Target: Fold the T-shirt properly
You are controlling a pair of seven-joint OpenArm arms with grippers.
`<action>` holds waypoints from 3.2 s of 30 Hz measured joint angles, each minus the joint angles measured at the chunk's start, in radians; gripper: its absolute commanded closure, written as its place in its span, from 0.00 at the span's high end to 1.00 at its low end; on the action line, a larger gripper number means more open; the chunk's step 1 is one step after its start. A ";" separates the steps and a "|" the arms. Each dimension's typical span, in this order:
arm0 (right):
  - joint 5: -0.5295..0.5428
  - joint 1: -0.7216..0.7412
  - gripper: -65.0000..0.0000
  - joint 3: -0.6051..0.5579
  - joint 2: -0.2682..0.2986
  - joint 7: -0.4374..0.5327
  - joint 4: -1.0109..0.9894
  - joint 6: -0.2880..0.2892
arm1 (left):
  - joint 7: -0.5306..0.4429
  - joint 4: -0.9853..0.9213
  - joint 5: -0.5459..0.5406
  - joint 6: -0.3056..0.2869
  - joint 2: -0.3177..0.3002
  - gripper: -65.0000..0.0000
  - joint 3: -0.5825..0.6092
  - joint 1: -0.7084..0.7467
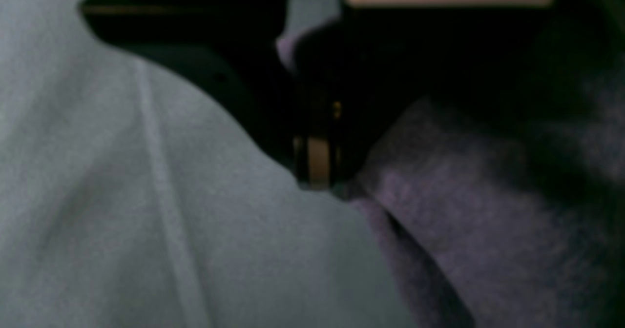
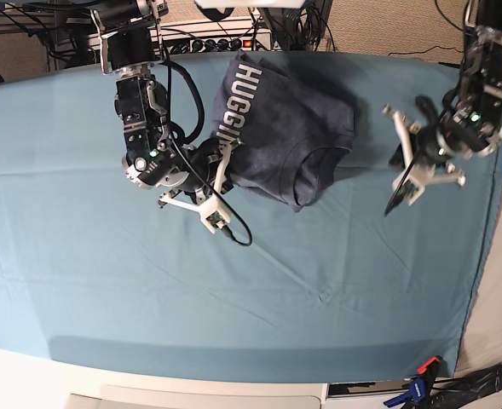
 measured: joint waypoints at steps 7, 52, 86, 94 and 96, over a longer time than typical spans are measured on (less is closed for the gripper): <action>-0.018 0.000 0.00 0.000 0.000 0.004 0.000 0.000 | 0.013 0.000 -0.139 -0.076 0.002 0.00 -0.027 0.160; 0.070 -0.039 0.00 0.005 0.003 -0.034 0.012 0.009 | -0.186 -0.080 0.135 0.020 0.196 0.00 0.282 -0.078; 0.013 -0.274 0.00 0.281 0.000 -0.064 0.328 -0.008 | -0.132 -0.200 0.134 0.038 0.196 0.00 0.079 -0.257; 0.266 -0.291 0.00 0.332 -0.005 -0.080 0.456 0.041 | 0.026 -0.093 -0.158 -0.049 0.199 0.00 -0.148 -0.215; 0.256 -0.325 0.00 0.332 -0.006 -0.085 0.505 0.041 | 0.026 -0.040 -0.157 -0.049 0.190 0.00 -0.191 -0.169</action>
